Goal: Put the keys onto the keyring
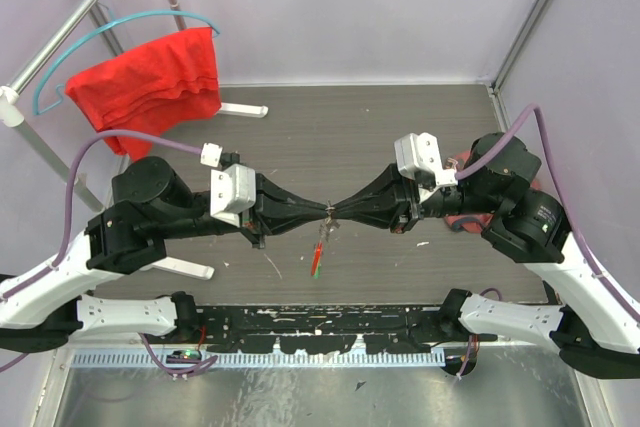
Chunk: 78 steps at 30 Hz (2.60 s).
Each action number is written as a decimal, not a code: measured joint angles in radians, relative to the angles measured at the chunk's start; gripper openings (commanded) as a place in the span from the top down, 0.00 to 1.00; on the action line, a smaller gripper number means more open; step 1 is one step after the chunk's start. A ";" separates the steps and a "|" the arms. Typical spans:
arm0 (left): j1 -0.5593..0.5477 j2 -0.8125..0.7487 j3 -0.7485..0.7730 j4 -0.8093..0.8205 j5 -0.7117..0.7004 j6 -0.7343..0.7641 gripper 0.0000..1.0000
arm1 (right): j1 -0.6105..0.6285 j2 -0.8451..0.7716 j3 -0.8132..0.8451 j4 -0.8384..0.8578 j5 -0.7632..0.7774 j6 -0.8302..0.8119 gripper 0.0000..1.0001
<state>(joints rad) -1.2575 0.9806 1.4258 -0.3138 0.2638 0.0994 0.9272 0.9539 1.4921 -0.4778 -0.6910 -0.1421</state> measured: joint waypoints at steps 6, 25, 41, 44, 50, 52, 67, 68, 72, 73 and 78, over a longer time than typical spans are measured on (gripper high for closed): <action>0.000 0.000 0.000 0.002 -0.008 0.003 0.67 | 0.001 -0.007 0.000 -0.015 0.040 -0.013 0.99; 0.007 0.179 0.253 -0.386 -0.120 0.135 0.46 | 0.000 0.141 0.165 -0.451 0.264 -0.173 0.99; 0.143 0.229 0.237 -0.427 0.045 0.161 0.56 | 0.000 0.143 0.165 -0.489 0.265 -0.197 0.99; 0.144 0.242 0.237 -0.434 0.079 0.163 0.64 | 0.000 0.143 0.165 -0.489 0.262 -0.197 0.99; 0.144 0.264 0.237 -0.457 0.106 0.174 0.72 | 0.000 0.139 0.164 -0.489 0.259 -0.197 0.99; 0.144 0.266 0.238 -0.458 0.110 0.178 0.75 | 0.000 0.137 0.163 -0.489 0.259 -0.197 0.99; 0.144 0.270 0.256 -0.463 0.118 0.188 0.77 | 0.000 0.137 0.150 -0.489 0.258 -0.201 0.99; 0.144 0.270 0.257 -0.463 0.118 0.188 0.78 | 0.000 0.137 0.150 -0.489 0.259 -0.201 0.99; 0.144 0.270 0.258 -0.463 0.117 0.188 0.78 | 0.000 0.137 0.150 -0.489 0.258 -0.201 0.99; 0.144 0.270 0.258 -0.463 0.117 0.188 0.79 | 0.000 0.137 0.150 -0.488 0.258 -0.201 0.99; 0.145 0.271 0.258 -0.463 0.117 0.189 0.97 | 0.000 0.131 0.147 -0.488 0.255 -0.200 0.99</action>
<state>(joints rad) -1.1130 1.2514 1.6836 -0.7765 0.3809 0.2882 0.9272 1.0847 1.6390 -0.9661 -0.4358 -0.3420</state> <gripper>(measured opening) 0.138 0.039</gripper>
